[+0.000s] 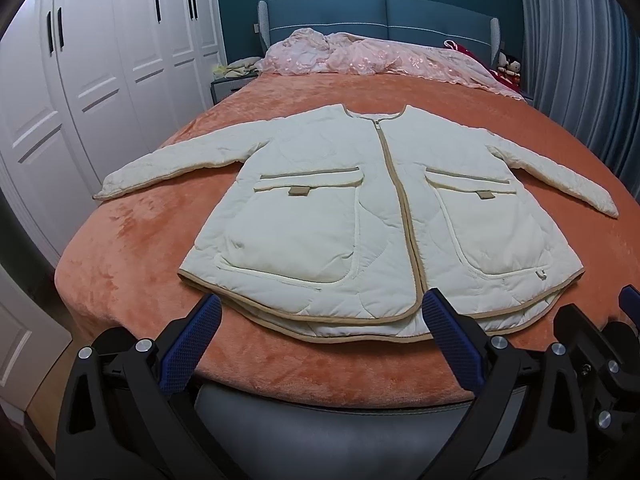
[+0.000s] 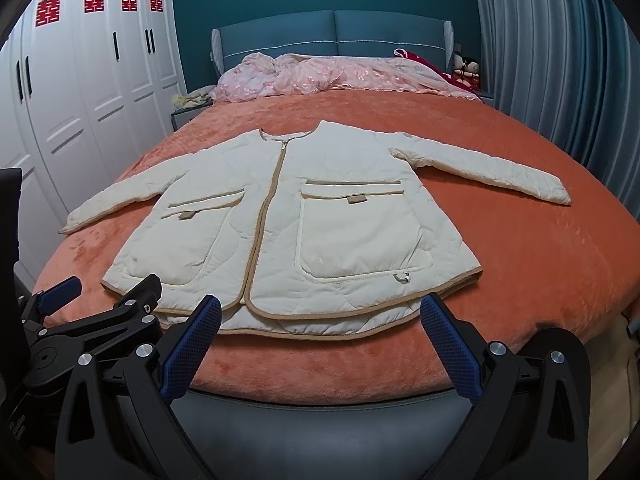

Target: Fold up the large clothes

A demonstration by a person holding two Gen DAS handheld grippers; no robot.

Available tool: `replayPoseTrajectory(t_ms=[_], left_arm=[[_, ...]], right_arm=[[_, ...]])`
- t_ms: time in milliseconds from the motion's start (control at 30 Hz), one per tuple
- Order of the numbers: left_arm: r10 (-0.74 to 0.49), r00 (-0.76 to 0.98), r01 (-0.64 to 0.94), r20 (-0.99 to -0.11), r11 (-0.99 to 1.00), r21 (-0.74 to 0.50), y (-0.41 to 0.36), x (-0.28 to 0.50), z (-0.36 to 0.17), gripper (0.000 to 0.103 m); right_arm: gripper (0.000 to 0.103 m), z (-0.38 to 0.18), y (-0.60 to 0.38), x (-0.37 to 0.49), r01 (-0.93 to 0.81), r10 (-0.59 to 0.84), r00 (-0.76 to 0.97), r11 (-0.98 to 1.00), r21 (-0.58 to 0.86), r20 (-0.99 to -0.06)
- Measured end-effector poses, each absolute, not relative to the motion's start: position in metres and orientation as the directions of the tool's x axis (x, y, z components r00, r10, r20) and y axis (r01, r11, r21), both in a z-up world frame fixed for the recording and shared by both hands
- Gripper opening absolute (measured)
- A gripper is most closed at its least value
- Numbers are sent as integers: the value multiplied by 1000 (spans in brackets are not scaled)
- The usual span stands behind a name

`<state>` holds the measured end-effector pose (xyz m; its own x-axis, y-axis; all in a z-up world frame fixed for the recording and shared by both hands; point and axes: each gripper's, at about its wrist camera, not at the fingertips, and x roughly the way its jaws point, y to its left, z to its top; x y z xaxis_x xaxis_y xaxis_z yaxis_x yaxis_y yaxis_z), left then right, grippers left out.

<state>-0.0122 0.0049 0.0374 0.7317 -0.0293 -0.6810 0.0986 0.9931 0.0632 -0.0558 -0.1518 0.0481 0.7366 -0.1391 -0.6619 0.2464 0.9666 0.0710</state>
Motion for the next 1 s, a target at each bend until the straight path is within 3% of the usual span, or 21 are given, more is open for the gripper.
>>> replayPoseTrajectory(t_ms=[1000], left_arm=[[-25, 735, 96, -678, 993, 67, 5, -14, 41, 98]], right_arm=[[98, 51, -151, -56, 248, -143, 741, 966, 69, -656]])
